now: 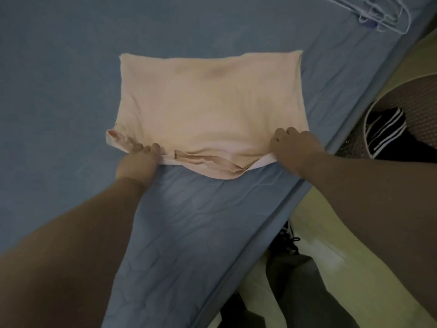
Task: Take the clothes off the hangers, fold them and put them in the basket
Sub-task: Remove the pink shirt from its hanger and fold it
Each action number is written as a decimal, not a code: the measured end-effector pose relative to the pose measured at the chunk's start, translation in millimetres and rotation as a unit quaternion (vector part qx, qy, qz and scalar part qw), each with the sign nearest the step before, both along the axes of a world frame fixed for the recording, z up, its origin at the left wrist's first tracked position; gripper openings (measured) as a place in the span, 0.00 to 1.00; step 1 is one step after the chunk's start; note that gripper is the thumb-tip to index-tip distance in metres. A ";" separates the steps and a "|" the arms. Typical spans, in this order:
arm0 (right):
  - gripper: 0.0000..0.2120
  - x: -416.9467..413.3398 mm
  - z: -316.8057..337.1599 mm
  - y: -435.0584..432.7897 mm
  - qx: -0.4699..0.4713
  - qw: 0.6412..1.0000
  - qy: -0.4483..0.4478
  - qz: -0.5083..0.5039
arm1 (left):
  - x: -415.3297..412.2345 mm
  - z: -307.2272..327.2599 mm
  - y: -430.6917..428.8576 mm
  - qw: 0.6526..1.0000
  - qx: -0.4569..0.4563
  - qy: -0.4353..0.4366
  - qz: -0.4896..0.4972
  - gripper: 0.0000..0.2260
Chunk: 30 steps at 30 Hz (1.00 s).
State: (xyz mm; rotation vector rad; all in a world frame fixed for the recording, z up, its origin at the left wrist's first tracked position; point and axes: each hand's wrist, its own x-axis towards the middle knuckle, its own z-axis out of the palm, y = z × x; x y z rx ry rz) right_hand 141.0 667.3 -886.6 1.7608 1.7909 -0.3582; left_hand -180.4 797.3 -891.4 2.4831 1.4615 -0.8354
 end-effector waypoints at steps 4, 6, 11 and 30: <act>0.14 -4.0 -1.6 -27.3 -0.012 1.000 -0.006 0.025 | -10.9 -4.7 -14.2 1.000 0.010 -0.014 0.026 0.10; 0.14 -5.6 3.1 -37.2 -0.025 0.999 0.002 0.025 | -19.7 -2.1 -24.1 1.000 0.005 -0.005 0.029 0.09; 0.15 -20.2 4.6 -65.2 -0.085 0.995 0.036 0.040 | -39.0 1.3 -67.5 0.996 -0.059 0.011 0.062 0.10; 0.37 49.0 -16.2 -52.1 0.055 0.648 0.317 -0.690 | 339.2 30.6 7.8 0.983 -0.097 -0.128 -0.093 0.19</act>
